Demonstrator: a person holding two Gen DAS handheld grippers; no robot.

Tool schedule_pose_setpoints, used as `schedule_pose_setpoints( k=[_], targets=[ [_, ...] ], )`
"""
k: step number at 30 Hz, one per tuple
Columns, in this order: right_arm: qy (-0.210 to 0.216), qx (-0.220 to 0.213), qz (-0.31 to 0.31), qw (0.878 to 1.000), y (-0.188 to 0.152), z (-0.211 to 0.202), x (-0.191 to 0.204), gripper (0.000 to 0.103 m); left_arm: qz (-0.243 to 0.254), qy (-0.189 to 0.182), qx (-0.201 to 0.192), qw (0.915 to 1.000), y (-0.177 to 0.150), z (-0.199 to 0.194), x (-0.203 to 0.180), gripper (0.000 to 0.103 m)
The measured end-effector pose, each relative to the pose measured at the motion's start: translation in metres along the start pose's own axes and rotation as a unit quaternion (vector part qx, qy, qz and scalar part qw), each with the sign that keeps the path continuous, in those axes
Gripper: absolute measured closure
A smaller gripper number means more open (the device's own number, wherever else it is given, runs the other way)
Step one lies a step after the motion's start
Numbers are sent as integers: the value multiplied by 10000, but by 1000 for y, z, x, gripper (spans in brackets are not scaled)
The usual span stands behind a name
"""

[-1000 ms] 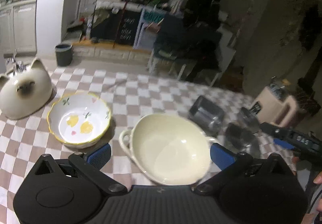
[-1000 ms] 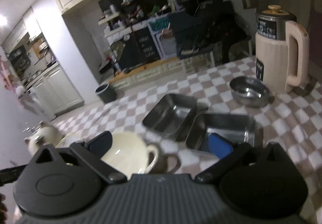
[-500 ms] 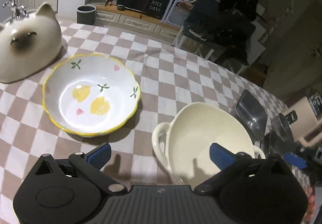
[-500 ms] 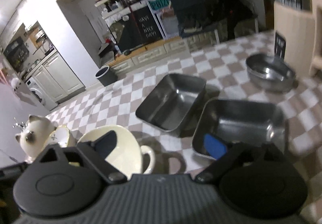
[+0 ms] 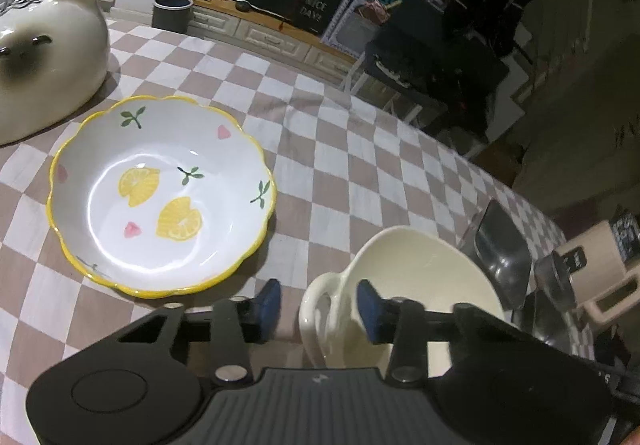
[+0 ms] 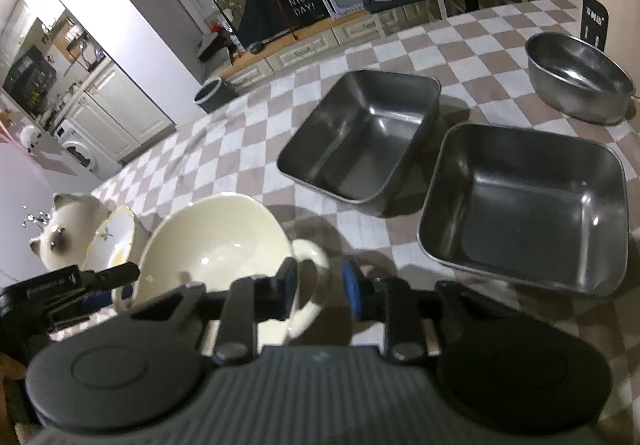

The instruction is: Organize plates and bowls

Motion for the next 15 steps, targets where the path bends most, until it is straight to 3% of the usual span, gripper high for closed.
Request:
schedule_pose_setpoints(
  k=[3, 15],
  targets=[
    [-54, 66, -20, 10000, -2, 3, 0, 77, 83, -59, 62, 9999, -1, 2, -1, 79],
    [-231, 66, -57, 9997, -3, 12, 5, 76, 307, -28, 193, 9993, -1, 5, -4, 79]
  ],
)
Point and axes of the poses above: each gripper's, at about its wrist camera, not at the fingertips, and z roughly the way its jaws point, x to its left, y to its top, the point moved 7 cm from there along z, roughly the way its jaws point, and after that the axes turned 10 degrees about -y, right-handed, at the moved point
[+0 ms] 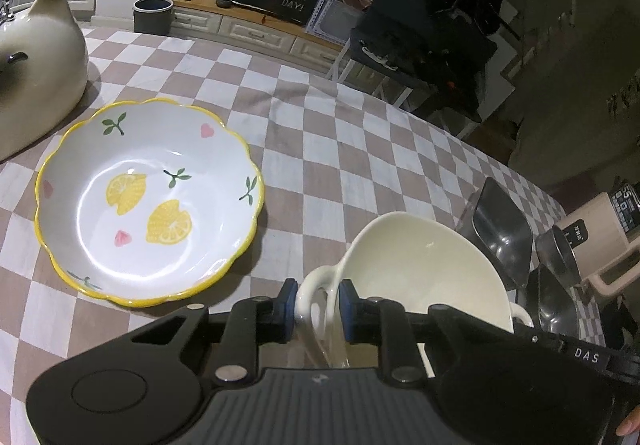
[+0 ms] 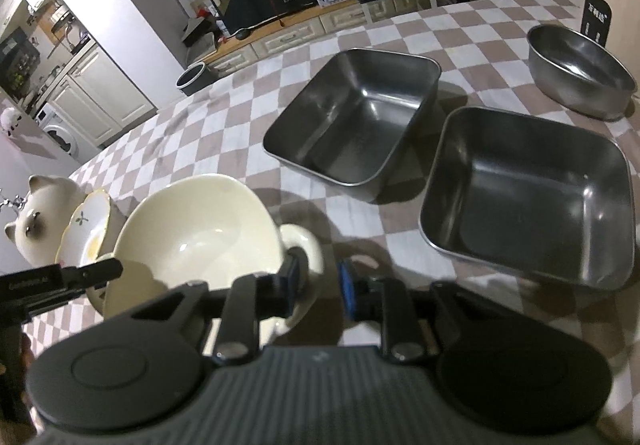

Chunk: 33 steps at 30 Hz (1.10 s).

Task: Organize plates and bowls
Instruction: 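Lift the cream bowl off the table with both grippers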

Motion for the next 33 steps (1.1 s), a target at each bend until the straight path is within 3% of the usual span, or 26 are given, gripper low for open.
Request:
schedule_pose_setpoints(
  k=[10, 13, 15, 23, 28, 30, 33],
  targets=[
    [432, 299, 205, 9984, 6, 4, -9, 77, 31, -12, 189, 9998, -3, 11, 3, 79],
    [536, 347, 202, 9978, 10, 1, -16, 70, 28, -34, 227, 9997, -3, 14, 3, 79],
    [604, 393, 261, 9971, 11, 1, -23, 60, 31, -31, 240, 9997, -3, 16, 3, 79],
    [1163, 270, 418, 9920, 22, -14, -16, 53, 25, -65, 287, 9996, -3, 18, 3, 79],
    [643, 554, -167, 9963, 7, 7, 4, 54, -11, -55, 260, 9996, -3, 18, 2, 79],
    [500, 566, -124, 9971, 4, 16, 6, 67, 15, -50, 253, 9997, -4, 18, 2, 79],
    [558, 530, 4, 9970, 4, 20, 9, 74, -1, -40, 258, 9997, -4, 18, 2, 79]
  ],
)
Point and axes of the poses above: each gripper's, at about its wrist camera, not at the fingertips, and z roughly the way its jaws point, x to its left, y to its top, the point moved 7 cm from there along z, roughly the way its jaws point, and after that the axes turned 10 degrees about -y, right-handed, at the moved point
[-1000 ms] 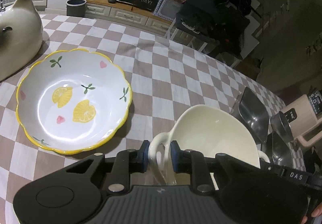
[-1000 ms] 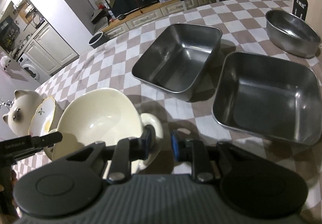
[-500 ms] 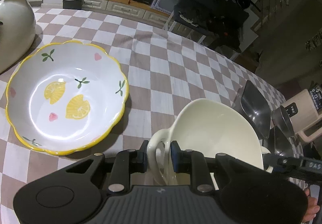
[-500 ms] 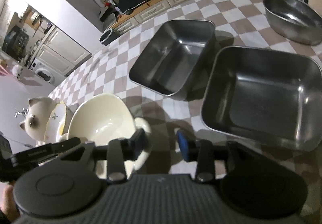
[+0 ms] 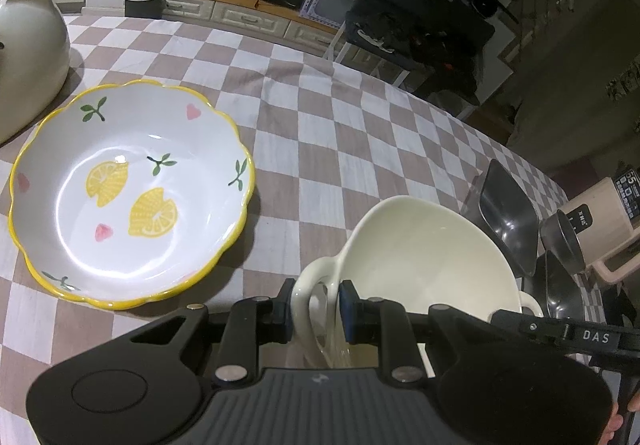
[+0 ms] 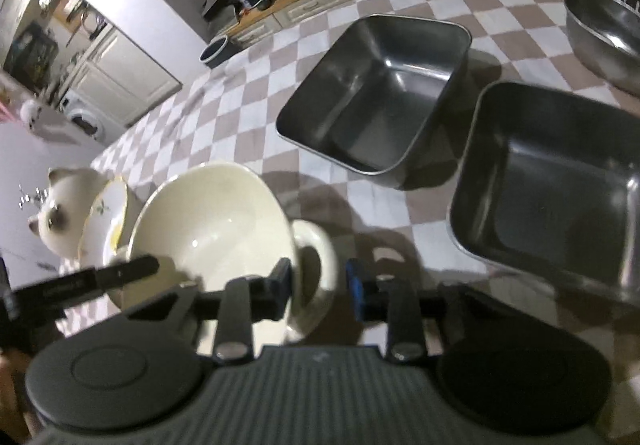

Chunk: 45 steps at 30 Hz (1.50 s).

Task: Organize plates and bowls
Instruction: 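Lift the cream bowl off the table with both grippers, then carry the cream bowl with both grippers toward the lemon-print bowl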

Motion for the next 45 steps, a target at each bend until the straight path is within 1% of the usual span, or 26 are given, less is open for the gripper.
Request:
schedule_pose_setpoints(
  k=[2, 5, 10, 14, 22, 28, 32, 36, 45],
  targets=[
    [-114, -83, -110, 9998, 0, 0, 4, 74, -102, 96, 24, 9999, 0, -1, -1, 79],
    [-177, -90, -136, 9997, 0, 1, 3, 73, 80, 177, -2, 9998, 0, -2, -6, 78],
    [-288, -162, -283, 9991, -1, -8, 1, 73, 53, 101, 33, 9999, -1, -3, -9, 78],
    [-263, -350, -334, 9985, 1, -24, 3, 73, 91, 11, -153, 9998, 4, -16, -19, 79],
    [31, -892, -369, 9953, 2, -71, 15, 73, 115, -314, -770, 9965, 14, -74, -42, 81],
    [312, -1266, -379, 9907, -2, -111, 28, 75, 222, -443, -1120, 9925, 10, -122, -58, 81],
    [450, -1445, -323, 9879, -13, -134, 33, 76, 337, -325, -1158, 9922, -3, -145, -67, 81],
    [537, -1579, -306, 9855, -23, -150, 36, 77, 339, -429, -1181, 9915, -18, -167, -71, 81],
    [754, -1785, -391, 9803, -45, -171, 44, 77, 399, -654, -1473, 9861, -45, -210, -76, 81]
  ],
)
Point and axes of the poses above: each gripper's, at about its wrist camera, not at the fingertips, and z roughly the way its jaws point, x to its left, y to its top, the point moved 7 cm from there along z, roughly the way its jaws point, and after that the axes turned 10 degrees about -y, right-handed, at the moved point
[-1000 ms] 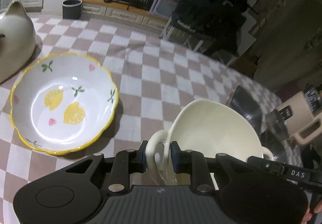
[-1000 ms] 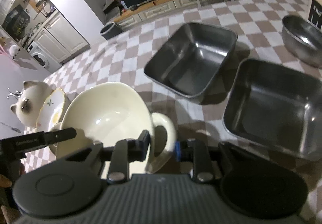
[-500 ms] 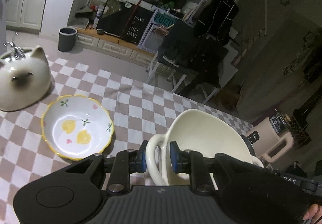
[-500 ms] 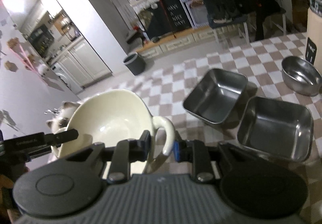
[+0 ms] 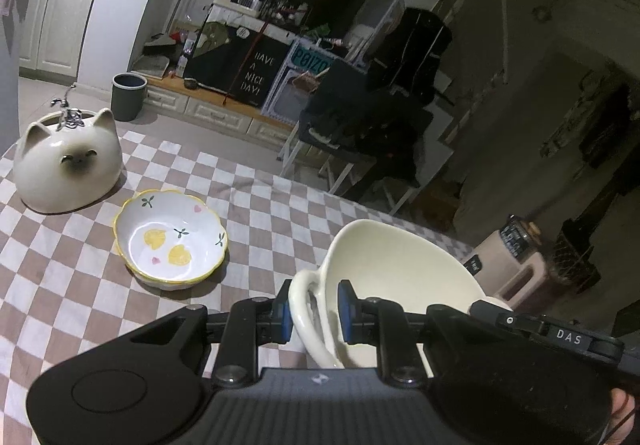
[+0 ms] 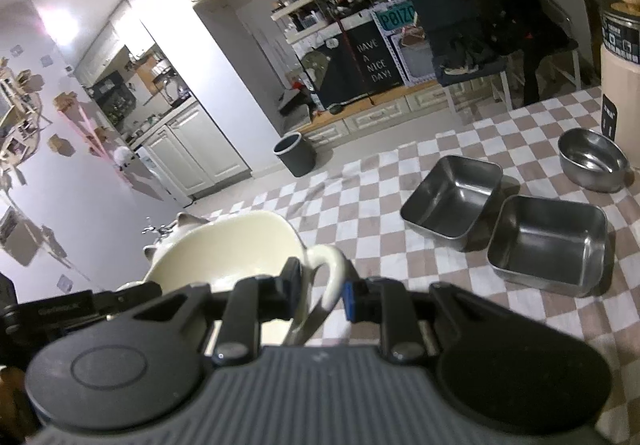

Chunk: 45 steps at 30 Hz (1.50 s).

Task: Organize plates and bowls
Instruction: 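Carry the cream bowl with both grippers toward the lemon-print bowl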

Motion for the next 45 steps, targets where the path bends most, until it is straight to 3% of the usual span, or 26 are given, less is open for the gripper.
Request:
schedule_pose_setpoints(
  k=[10, 19, 29, 45],
  targets=[
    [150, 181, 71, 9997, -31, -11, 11, 78, -180, -57, -336, 9993, -28, -41, 13, 81],
    [72, 513, -109, 9986, -53, -12, 14, 77, -136, -71, -140, 9998, -58, -56, 29, 81],
    [-197, 950, -366, 9946, -68, 1, 14, 76, -94, -43, 281, 9996, -87, -40, 58, 81],
    [-620, 1235, -801, 9872, -85, 22, 19, 76, -252, 239, 662, 9972, -108, -10, 94, 80]
  ],
)
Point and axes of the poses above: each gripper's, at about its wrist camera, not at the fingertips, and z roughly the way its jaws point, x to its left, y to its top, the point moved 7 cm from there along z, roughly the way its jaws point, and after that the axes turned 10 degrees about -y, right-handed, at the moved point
